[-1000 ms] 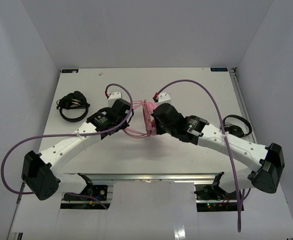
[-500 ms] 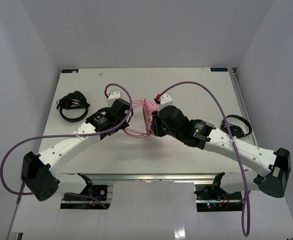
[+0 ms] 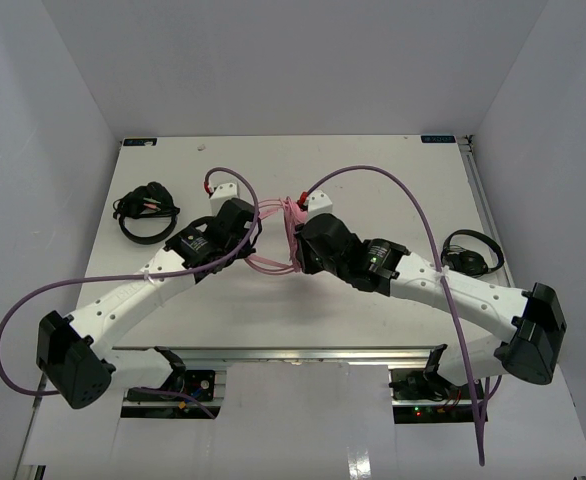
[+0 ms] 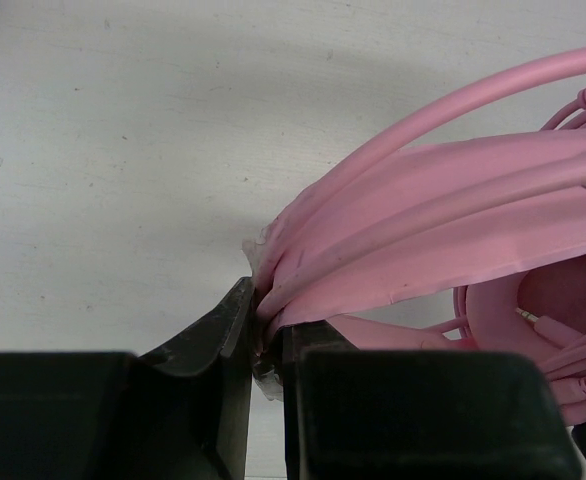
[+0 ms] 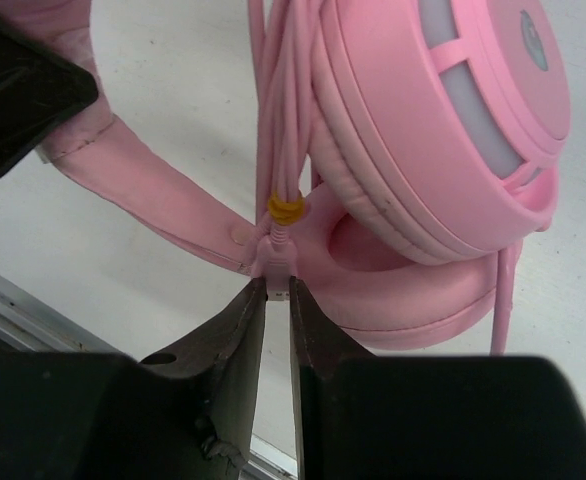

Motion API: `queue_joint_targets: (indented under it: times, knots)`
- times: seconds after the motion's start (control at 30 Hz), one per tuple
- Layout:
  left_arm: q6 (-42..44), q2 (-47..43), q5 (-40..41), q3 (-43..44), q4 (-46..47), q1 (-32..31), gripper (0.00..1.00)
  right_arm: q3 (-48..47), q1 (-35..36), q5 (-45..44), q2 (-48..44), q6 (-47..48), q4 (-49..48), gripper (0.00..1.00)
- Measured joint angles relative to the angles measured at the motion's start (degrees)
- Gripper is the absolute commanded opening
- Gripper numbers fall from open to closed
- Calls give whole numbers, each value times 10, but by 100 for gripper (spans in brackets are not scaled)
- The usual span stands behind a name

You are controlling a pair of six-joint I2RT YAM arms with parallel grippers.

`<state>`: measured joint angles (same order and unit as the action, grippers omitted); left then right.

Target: Wrap the headphones

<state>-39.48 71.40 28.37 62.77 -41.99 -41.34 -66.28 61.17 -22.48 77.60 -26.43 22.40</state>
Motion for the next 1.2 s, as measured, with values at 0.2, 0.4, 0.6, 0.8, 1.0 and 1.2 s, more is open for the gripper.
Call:
queue_joint_targets:
  times: [0.2, 0.4, 0.6, 0.8, 1.0, 1.2]
  knots:
    - [0, -16, -7, -4, 0, 0, 0, 5, 0, -23, 8, 0, -1, 20]
    - [0, -23, -14, -6, 0, 1, 0, 5, 0, -38, 18, 1, -3, 19]
    - [1, -23, -13, -6, 0, 3, 0, 5, 0, -42, 19, 1, -4, 20]
    - [0, -21, -12, -6, 4, 3, 0, 16, 1, -40, -6, 1, -2, 21]
    - [2, -11, -12, -6, 5, 4, 0, 24, 1, -43, -52, 1, 22, 21]
    - [7, 8, -12, -6, 10, 11, 0, 38, 1, -40, -90, 1, 39, 23]
